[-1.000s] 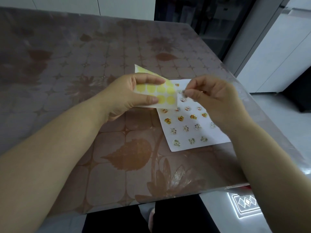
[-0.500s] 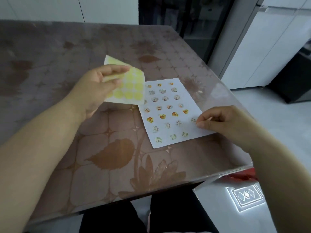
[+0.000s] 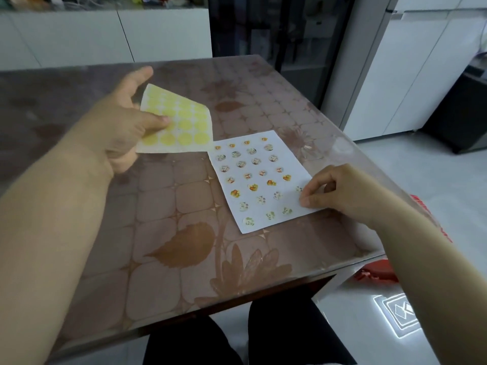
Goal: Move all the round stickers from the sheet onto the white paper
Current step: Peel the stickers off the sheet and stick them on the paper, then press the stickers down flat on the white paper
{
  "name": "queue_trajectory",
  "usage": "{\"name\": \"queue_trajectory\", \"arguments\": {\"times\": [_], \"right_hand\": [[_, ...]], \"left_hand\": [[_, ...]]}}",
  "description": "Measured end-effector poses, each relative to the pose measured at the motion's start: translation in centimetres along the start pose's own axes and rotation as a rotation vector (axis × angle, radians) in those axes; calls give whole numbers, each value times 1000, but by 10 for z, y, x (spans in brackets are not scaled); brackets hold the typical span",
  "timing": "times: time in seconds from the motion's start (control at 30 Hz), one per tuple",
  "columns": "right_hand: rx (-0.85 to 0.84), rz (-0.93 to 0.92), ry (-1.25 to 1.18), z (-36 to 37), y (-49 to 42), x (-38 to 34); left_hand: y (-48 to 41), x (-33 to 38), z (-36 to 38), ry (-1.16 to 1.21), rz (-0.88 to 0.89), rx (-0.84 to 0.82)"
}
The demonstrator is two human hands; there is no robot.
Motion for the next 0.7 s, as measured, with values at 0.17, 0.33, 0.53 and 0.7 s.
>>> {"name": "queue_trajectory", "arguments": {"times": [0.17, 0.33, 0.53, 0.7], "right_hand": [[10, 44, 43, -4, -10, 2], [-37, 33, 69, 0, -12, 4], [69, 11, 303, -1, -1, 7], [167, 32, 433, -4, 10, 3]], "left_hand": [[7, -11, -1, -86, -19, 5], [31, -69, -12, -212, -128, 25], [51, -67, -11, -649, -17, 116], [60, -58, 8, -954, 180, 49]]}}
Point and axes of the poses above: each hand's wrist, its own y-axis away from the middle knuckle, its own z-axis out of the palm, x = y × z, the point moved 6 cm from there along -y, towards the middle knuckle, and after that the axes turned 4 degrees about y, right-handed, at the moved point
